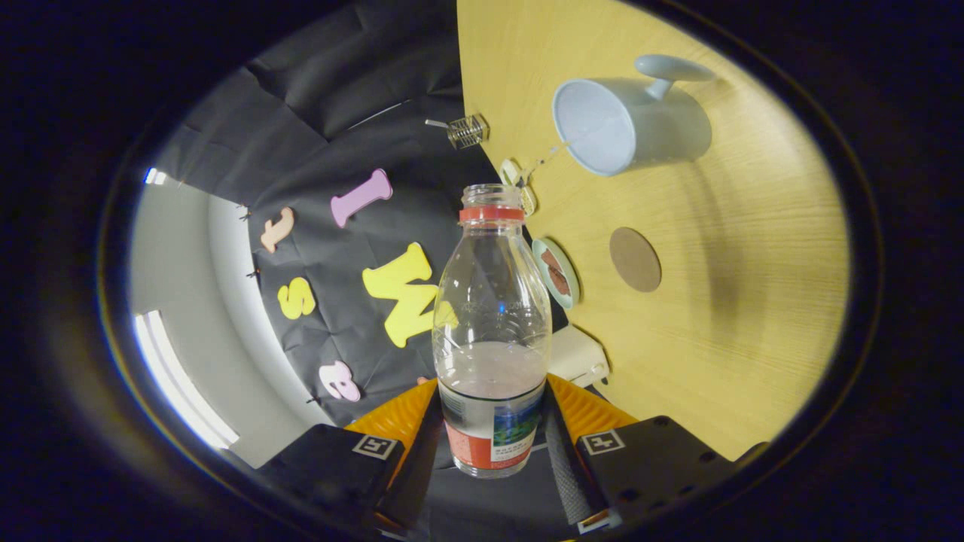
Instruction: Take the bottle from table, then pour the juice into the cup, finally place the bottle on the coaster
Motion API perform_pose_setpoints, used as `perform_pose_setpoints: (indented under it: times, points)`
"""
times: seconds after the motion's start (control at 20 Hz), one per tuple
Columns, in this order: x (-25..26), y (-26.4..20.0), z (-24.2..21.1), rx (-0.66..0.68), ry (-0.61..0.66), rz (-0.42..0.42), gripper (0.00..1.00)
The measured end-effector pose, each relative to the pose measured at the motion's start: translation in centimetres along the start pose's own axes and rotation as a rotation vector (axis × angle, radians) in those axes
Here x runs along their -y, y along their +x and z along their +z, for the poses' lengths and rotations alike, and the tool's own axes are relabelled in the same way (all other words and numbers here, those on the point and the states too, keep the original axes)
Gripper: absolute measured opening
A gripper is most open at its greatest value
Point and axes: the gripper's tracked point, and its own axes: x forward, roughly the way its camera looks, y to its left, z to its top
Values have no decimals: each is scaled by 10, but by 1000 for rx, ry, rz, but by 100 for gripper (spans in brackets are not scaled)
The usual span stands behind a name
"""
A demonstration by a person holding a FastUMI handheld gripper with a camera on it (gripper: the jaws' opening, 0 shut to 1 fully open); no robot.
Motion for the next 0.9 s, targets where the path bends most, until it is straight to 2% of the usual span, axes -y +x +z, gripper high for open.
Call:
perform_pose_setpoints:
  times: [0.9]
  points:
    - [-35,4,-5,-18,126,47,74]
